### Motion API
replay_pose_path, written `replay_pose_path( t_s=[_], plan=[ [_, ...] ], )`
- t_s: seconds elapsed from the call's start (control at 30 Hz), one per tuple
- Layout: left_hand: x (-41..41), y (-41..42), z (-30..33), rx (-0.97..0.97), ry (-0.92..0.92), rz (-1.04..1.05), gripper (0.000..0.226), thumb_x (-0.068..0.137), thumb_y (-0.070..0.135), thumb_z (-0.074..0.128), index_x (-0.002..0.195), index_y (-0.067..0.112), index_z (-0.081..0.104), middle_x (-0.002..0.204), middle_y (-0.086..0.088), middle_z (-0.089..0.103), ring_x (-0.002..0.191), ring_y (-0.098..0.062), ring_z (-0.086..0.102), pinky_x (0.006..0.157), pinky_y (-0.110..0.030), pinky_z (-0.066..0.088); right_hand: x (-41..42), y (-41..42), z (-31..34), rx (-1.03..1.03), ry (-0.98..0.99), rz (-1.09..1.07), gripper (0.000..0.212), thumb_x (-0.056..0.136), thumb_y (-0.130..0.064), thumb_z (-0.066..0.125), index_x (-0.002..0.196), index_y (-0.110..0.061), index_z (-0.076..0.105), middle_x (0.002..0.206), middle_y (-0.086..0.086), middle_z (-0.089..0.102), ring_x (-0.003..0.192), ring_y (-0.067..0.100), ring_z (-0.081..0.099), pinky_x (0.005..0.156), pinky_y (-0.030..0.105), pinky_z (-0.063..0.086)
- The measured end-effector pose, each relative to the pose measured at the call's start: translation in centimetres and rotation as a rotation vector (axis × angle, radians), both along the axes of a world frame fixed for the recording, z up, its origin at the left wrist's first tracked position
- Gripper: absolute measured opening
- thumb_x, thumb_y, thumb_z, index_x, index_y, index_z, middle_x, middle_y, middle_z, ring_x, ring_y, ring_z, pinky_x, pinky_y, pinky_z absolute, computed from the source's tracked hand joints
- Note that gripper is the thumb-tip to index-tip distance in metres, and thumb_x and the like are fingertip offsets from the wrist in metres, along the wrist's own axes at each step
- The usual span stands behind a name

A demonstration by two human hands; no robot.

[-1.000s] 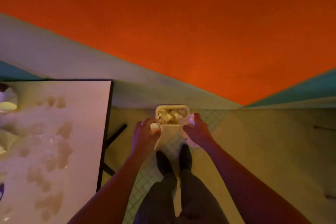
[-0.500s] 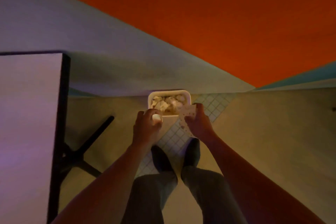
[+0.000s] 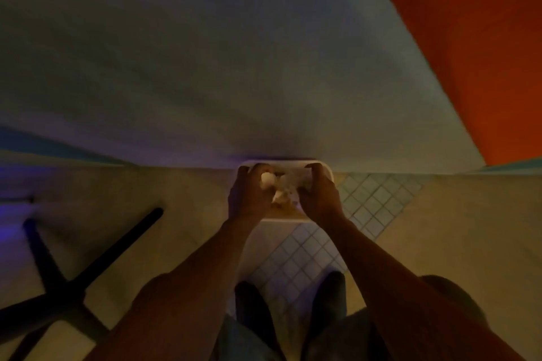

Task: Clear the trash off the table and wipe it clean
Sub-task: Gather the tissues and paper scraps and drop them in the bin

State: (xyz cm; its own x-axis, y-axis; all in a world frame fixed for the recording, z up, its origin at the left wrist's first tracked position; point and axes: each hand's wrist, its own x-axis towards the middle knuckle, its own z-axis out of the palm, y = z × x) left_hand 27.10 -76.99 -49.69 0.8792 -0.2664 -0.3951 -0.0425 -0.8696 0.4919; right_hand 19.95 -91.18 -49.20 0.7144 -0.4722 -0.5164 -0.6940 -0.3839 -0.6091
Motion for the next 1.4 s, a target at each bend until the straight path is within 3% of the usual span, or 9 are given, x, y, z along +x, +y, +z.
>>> replay_pose_path(
  t_s=[0.17,0.3,0.5,0.6,0.67,0.77,0.87,1.1,1.4],
  plan=[
    [1.3,-0.4,-7.3,-0.107,0.047,0.103,0.017,0.079,0.035,0.062,0.094,0.031,0.067,0.096,0.011,0.069,0.087,-0.012,0.063,0.072,-0.029,0.049,1.9,0.3,-8.2,0.091,0.074,-0.002,0.060,0.079,-0.017,0.069,0.134,-0.016,0.046,0.114,0.014,0.065,0.106,0.033,0.063,0.081,0.035,0.051],
    [1.8,-1.7,-10.9,-0.250,0.281,0.413,0.027,0.075,0.040,0.058,0.062,0.021,0.072,0.060,0.003,0.067,0.064,-0.019,0.066,0.061,-0.037,0.052,3.4,0.6,-12.6,0.031,0.072,0.015,0.024,0.091,-0.025,0.060,0.111,-0.012,0.057,0.104,0.009,0.065,0.109,0.031,0.062,0.081,0.030,0.041],
    [2.2,-1.6,-14.1,-0.256,0.316,0.285,0.034,0.078,0.041,0.058,0.085,0.013,0.075,0.094,-0.008,0.072,0.093,-0.024,0.066,0.093,-0.044,0.053,4.5,0.0,-15.7,0.046,0.086,0.124,0.030,0.085,-0.028,0.057,0.107,-0.010,0.067,0.105,0.010,0.070,0.104,0.030,0.066,0.086,0.037,0.051],
    [3.1,-1.2,-16.4,-0.160,0.295,0.250,0.040,0.065,0.059,0.053,0.080,0.027,0.071,0.089,-0.003,0.071,0.086,-0.024,0.068,0.085,-0.049,0.057,4.6,0.0,-15.4,0.044,0.094,0.217,0.029,0.091,-0.019,0.054,0.111,-0.003,0.067,0.111,0.016,0.069,0.107,0.033,0.064,0.089,0.039,0.051],
    [3.3,-1.0,-14.8,-0.010,0.246,0.123,0.037,0.071,0.061,0.056,0.092,0.034,0.069,0.094,0.008,0.070,0.080,-0.011,0.064,0.079,-0.037,0.058,4.4,-0.1,-14.1,0.050,0.114,0.201,0.034,0.092,-0.019,0.056,0.122,-0.002,0.061,0.118,0.016,0.064,0.112,0.033,0.061,0.089,0.032,0.048],
    [2.9,-0.8,-11.5,0.075,0.194,0.022,0.053,0.066,0.069,0.061,0.107,0.036,0.064,0.110,0.010,0.066,0.085,-0.006,0.063,0.074,-0.026,0.056,4.2,-0.2,-12.8,0.030,0.127,0.205,0.028,0.090,-0.021,0.057,0.110,-0.003,0.067,0.109,0.016,0.070,0.107,0.033,0.065,0.087,0.037,0.051],
    [2.6,-0.5,-10.1,0.118,0.176,-0.061,0.070,0.059,0.078,0.055,0.118,0.040,0.059,0.129,0.003,0.059,0.108,-0.021,0.063,0.090,-0.037,0.054,4.0,-0.5,-11.8,0.016,0.145,0.118,0.041,0.087,-0.028,0.063,0.118,0.000,0.060,0.117,0.021,0.066,0.111,0.036,0.062,0.092,0.040,0.050],
    [1.1,0.6,-4.7,0.144,0.196,-0.154,0.080,0.074,0.058,0.072,0.144,0.036,0.040,0.150,-0.001,0.042,0.135,-0.026,0.046,0.104,-0.033,0.042,3.4,-0.6,-6.7,-0.053,0.252,0.112,0.066,0.085,-0.028,0.070,0.137,0.004,0.046,0.138,0.024,0.054,0.129,0.034,0.051,0.104,0.037,0.042],
    [-0.9,1.7,6.1,0.234,0.180,-0.170,0.071,0.087,0.047,0.063,0.148,0.028,0.032,0.149,-0.007,0.038,0.128,-0.035,0.043,0.100,-0.043,0.046,2.7,-0.6,5.3,-0.072,0.326,0.227,0.072,0.078,-0.025,0.076,0.139,-0.007,0.042,0.141,0.017,0.049,0.132,0.029,0.046,0.096,0.031,0.042]
  ],
)
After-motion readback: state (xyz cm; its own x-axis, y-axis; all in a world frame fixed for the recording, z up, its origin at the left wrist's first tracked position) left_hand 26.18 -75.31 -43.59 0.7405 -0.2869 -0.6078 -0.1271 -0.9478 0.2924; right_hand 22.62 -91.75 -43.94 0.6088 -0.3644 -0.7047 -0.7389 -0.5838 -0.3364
